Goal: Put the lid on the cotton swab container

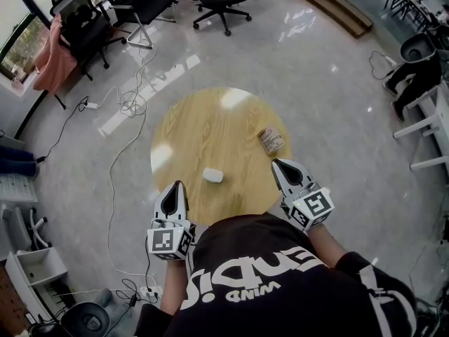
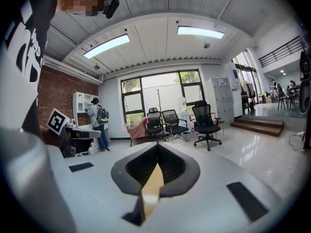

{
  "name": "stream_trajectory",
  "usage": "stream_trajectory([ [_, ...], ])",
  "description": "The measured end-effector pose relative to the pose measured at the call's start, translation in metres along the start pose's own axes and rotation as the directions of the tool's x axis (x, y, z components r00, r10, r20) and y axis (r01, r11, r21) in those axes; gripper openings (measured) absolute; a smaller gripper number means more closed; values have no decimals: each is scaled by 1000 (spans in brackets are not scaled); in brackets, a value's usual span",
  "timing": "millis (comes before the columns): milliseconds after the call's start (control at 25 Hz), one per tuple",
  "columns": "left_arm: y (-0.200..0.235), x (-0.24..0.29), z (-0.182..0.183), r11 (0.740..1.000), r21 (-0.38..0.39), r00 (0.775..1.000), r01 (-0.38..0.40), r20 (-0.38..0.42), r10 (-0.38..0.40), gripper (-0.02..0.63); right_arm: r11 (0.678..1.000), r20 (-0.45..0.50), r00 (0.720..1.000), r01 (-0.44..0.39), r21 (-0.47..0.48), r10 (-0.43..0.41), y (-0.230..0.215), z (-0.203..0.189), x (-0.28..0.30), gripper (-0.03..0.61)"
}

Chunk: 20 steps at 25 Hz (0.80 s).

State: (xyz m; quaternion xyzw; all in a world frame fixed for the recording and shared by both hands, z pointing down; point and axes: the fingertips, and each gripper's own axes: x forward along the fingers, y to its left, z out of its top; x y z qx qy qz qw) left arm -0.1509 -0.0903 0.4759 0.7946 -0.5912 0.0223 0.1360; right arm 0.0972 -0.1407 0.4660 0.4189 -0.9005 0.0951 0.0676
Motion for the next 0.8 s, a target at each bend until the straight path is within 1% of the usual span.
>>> stream_trajectory([
  [240,-1,5,4,1000,12,1000,10,2,-10,12,1000,-20,1000,6,0,-6,-2,-5,4,3],
  [400,1,6,3,1000,-3,1000,3,1,-3,12,1000,-21,1000,2,2,-2,-1,-6,7,3],
  [560,2,6,5,1000,1,1000,1,0,-1,12,1000,-24,1000,-1,6,1,-2,-4,10,3],
  [800,6,7,-1,1000,-7,1000,-7,-2,7,12,1000,-29,1000,-5,5,5,-1,-11,13,3],
])
